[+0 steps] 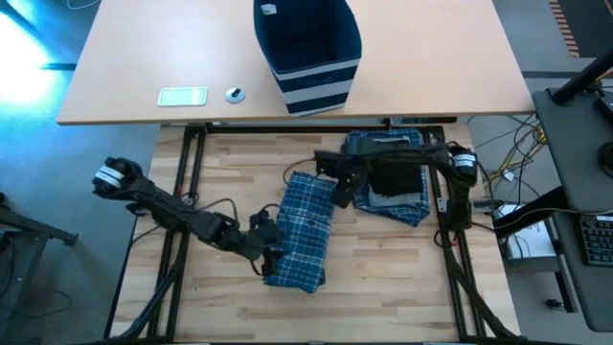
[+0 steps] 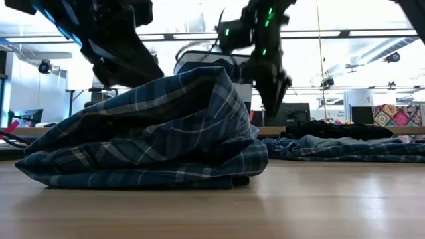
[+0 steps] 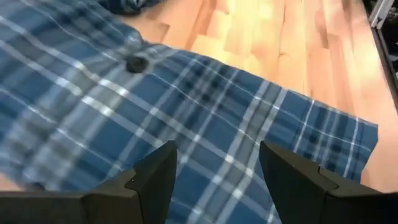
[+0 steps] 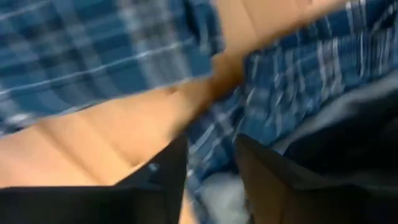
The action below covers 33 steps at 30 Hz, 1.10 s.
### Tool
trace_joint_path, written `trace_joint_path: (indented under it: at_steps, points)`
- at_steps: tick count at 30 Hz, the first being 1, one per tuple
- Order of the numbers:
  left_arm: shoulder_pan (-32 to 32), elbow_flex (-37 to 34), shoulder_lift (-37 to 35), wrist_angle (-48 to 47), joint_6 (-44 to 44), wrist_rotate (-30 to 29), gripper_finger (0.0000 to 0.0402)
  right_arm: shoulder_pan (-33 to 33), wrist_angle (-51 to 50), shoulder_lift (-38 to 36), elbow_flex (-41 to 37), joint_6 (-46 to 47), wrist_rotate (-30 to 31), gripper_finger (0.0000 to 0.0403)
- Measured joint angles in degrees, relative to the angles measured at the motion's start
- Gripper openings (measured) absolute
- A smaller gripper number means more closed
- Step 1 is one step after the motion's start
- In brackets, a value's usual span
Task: Fold Laundry from Bin
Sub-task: Fold the blue patterned long sleeve
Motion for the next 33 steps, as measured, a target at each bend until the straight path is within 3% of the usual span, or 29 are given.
trace_joint_path:
  at_steps: [7,13,18,22,29,33]
  points:
    - [-2.2,0.0,3.6,1.4,-9.2,0.0,0.0214,-5.6,10.3,8.9,0.9,-11.1,-5.8,0.0022]
    - [-2.2,0.1,0.5,-4.0,-12.4,1.5,0.0213,-7.7,20.1,15.8,10.9,-16.3,-5.5,0.0012]
    - [1.8,0.1,-6.0,-13.5,-10.7,1.8,0.0213,-8.1,19.3,20.1,21.7,-20.7,-5.5,0.0012]
    - [11.6,-0.3,-11.6,-20.0,-5.6,2.5,0.0211,-7.0,13.1,18.1,27.2,-19.5,-5.3,0.0012]
    - [38.8,-0.7,-11.1,-13.1,18.0,19.4,0.0204,4.8,1.4,8.3,25.2,-9.3,-5.6,0.0012]
    - [51.9,-0.6,-6.2,-8.4,26.1,30.2,0.0209,15.5,4.4,4.2,21.2,6.9,-4.0,0.0018]
